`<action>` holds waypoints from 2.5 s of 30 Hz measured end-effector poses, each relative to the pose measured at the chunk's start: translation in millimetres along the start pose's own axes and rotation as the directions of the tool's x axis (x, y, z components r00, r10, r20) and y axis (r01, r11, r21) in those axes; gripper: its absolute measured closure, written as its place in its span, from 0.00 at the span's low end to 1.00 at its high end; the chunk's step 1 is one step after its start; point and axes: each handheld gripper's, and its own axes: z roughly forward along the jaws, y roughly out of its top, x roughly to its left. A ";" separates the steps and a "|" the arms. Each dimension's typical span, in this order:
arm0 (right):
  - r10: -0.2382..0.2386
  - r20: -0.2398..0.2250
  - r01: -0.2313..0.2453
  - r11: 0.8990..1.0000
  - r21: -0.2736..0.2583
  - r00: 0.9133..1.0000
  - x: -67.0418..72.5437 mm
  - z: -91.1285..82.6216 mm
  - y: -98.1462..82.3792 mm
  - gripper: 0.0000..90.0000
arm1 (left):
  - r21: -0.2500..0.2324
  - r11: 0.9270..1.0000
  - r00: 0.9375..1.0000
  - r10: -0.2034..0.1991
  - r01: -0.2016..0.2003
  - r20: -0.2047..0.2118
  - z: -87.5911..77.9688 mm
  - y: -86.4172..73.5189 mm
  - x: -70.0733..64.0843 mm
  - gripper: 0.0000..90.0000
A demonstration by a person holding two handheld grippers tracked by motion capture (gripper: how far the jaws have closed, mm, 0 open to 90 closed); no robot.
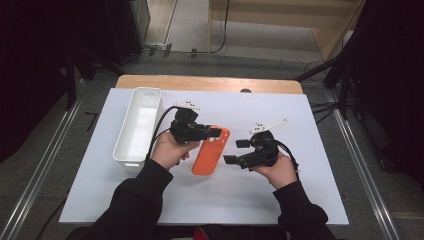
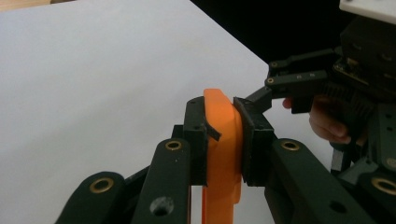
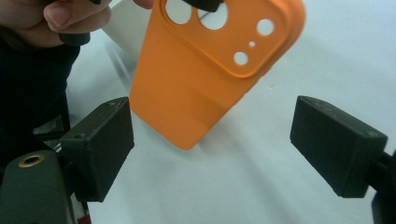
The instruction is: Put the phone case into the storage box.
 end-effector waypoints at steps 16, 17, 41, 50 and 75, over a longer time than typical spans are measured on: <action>-0.077 -0.032 0.078 0.997 0.029 0.996 0.7 -10.7 2.3 0.14 | 0.037 0.996 0.992 0.076 -0.080 0.105 -7.3 -2.4 -5.0 0.85; -0.095 -0.042 0.096 0.995 0.037 0.995 0.9 -11.2 2.8 0.14 | 0.048 0.994 0.989 0.089 -0.095 0.120 -8.0 -2.8 -5.5 0.85; -0.198 -0.131 0.209 0.975 0.080 0.971 4.6 -9.4 13.2 0.15 | 0.096 0.978 0.958 0.160 -0.187 0.239 -15.8 -10.4 -10.5 0.84; -0.207 -0.175 0.224 0.971 0.086 0.963 4.9 -5.0 17.7 0.15 | 0.108 0.978 0.956 0.146 -0.178 0.257 -17.8 -14.5 -9.4 0.84; -0.207 -0.259 0.243 0.964 0.112 0.943 -0.9 4.0 27.4 0.41 | 0.124 0.973 0.946 0.152 -0.194 0.287 -15.0 -18.5 -5.4 0.84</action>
